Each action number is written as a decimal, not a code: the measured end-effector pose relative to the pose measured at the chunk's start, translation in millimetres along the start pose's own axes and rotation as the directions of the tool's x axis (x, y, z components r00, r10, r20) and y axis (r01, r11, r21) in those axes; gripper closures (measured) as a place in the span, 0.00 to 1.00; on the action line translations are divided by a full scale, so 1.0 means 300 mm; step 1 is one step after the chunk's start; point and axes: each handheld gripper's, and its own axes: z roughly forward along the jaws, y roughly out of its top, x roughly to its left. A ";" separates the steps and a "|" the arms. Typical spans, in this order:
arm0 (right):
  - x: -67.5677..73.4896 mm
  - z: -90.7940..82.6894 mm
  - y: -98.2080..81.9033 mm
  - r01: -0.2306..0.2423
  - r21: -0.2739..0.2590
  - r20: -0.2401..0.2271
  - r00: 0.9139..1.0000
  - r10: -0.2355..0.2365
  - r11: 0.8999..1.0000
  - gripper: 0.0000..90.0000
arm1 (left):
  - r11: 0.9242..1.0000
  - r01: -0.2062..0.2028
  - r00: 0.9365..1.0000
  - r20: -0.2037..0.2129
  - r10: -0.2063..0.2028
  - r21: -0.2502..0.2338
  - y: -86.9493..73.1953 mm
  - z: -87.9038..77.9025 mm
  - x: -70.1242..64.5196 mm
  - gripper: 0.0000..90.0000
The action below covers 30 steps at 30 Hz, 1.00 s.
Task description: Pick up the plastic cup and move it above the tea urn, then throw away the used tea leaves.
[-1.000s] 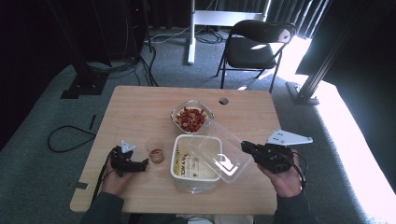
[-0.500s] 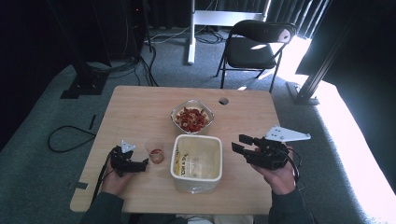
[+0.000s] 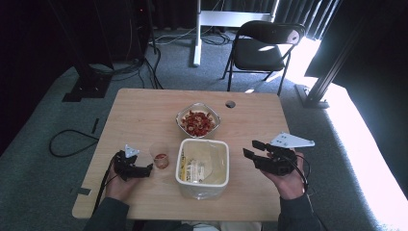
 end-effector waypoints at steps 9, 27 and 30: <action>-0.038 0.036 -0.054 -0.007 0.047 0.095 0.995 0.003 0.999 0.53 | 1.000 0.004 1.000 -0.003 -0.004 -0.015 -0.010 -0.013 0.005 0.08; -0.188 0.215 -0.258 -0.081 0.156 0.258 0.965 0.038 0.984 0.47 | 0.998 0.059 0.998 0.005 -0.059 -0.038 -0.017 -0.064 0.021 0.43; -0.213 0.246 -0.300 -0.114 0.169 0.280 0.958 0.063 0.979 0.47 | 0.996 0.055 0.998 0.033 -0.053 -0.074 -0.013 -0.084 0.011 0.42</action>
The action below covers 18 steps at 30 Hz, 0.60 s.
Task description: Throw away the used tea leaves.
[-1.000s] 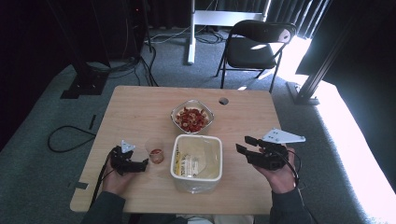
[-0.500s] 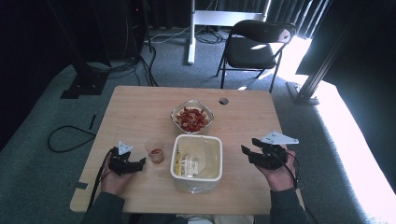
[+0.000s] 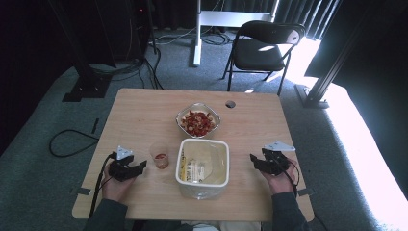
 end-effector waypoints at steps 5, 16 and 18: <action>-0.021 0.050 -0.046 -0.042 0.028 0.037 0.998 0.041 0.999 0.47 | 0.999 -0.023 0.999 0.023 0.023 -0.033 0.002 -0.019 -0.022 0.40; -0.044 0.089 -0.093 -0.047 0.072 0.070 0.997 0.042 0.996 0.44 | 0.987 -0.087 0.982 0.154 0.108 -0.138 0.030 -0.046 -0.099 0.29; -0.047 0.093 -0.096 -0.051 0.076 0.069 0.997 0.045 0.996 0.43 | 0.985 -0.097 0.979 0.163 0.121 -0.143 0.045 -0.034 -0.113 0.27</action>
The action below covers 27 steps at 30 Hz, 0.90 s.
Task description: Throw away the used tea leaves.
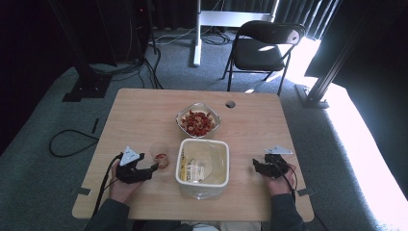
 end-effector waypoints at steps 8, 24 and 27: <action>-0.002 0.007 -0.007 0.000 0.009 0.007 1.000 0.000 1.000 0.42 | 1.000 -0.021 1.000 0.005 0.021 -0.004 0.035 0.059 -0.009 0.23; -0.005 0.025 -0.022 0.004 0.035 0.002 1.000 -0.004 0.999 0.42 | 0.997 -0.046 0.998 -0.038 0.044 -0.058 0.080 0.086 0.002 0.33; -0.002 0.029 -0.024 0.011 0.041 0.002 1.000 -0.011 0.999 0.42 | 0.997 -0.040 0.998 -0.045 0.037 -0.070 0.087 0.080 0.010 0.35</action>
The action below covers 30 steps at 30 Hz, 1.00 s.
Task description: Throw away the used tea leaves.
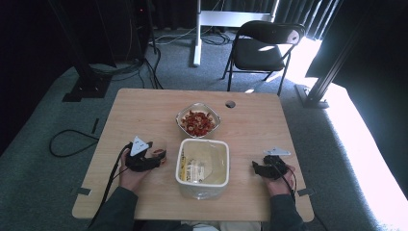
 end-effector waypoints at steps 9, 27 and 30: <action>-0.003 0.008 -0.004 -0.001 0.000 -0.001 1.000 0.001 1.000 0.42 | 0.999 -0.024 0.999 -0.037 0.023 -0.026 0.060 -0.041 0.030 0.37; -0.014 0.015 -0.007 -0.020 -0.016 -0.018 1.000 0.020 1.000 0.41 | 0.995 -0.055 0.997 -0.066 0.050 -0.081 0.205 -0.097 0.100 0.37; -0.014 0.016 -0.008 -0.021 -0.018 -0.019 1.000 0.021 1.000 0.41 | 0.994 -0.061 0.996 -0.067 0.055 -0.086 0.226 -0.101 0.110 0.37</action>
